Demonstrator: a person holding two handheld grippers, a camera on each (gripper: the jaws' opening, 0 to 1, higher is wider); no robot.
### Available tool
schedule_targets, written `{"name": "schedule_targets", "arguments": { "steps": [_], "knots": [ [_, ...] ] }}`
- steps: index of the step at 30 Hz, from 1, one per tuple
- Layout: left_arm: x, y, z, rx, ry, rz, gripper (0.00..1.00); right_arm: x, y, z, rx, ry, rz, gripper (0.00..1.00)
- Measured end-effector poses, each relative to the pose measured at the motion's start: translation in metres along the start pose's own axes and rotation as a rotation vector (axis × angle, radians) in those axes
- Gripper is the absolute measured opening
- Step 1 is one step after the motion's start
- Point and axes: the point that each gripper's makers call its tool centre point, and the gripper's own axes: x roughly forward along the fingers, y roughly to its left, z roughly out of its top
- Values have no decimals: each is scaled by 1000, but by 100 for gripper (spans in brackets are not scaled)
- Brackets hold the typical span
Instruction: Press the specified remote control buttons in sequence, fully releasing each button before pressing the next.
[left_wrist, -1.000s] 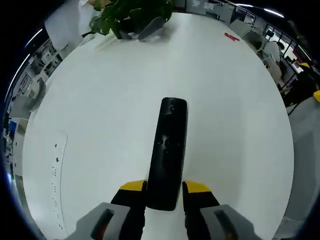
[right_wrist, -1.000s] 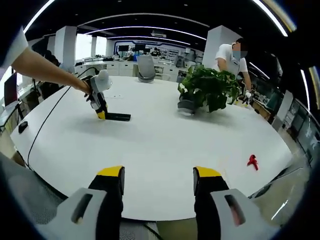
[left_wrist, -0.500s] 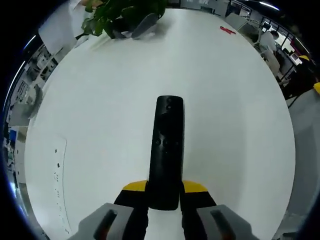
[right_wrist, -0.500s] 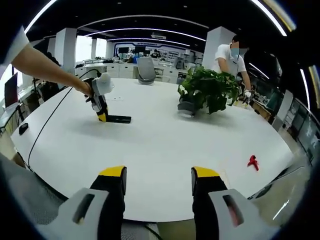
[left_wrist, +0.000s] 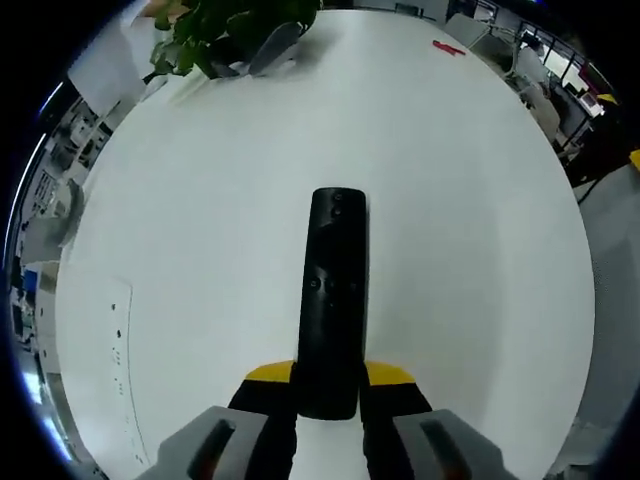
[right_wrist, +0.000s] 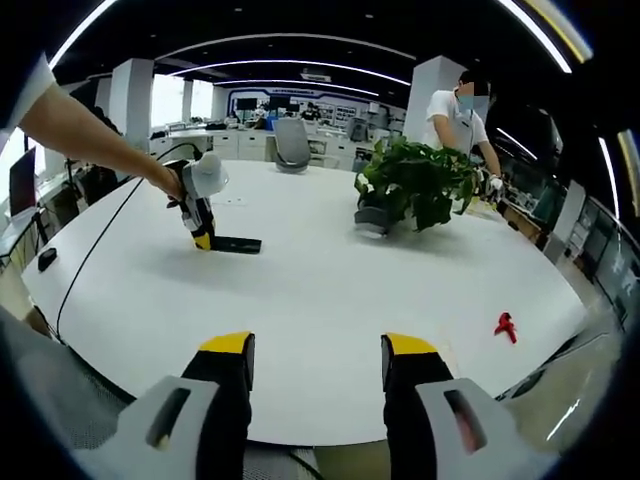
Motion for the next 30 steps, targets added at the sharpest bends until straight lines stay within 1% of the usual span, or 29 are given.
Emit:
{"name": "schedule_targets", "arguments": {
  "steps": [8, 11, 20, 25, 30],
  "knots": [
    [-1, -11, -3, -19, -19, -7, 23, 0, 2, 1, -5, -7, 9, 52],
    [0, -12, -4, -16, -28, -4, 23, -1, 2, 1, -4, -8, 12, 51],
    [1, -22, -5, -12, -14, -15, 23, -2, 4, 4, -3, -20, 23, 49],
    [0, -33, -6, 3, -5, -13, 23, -2, 4, 4, -4, -21, 24, 49],
    [-1, -40, -9, -15, -21, -20, 23, -2, 5, 3, -12, -19, 27, 48]
  ]
}}
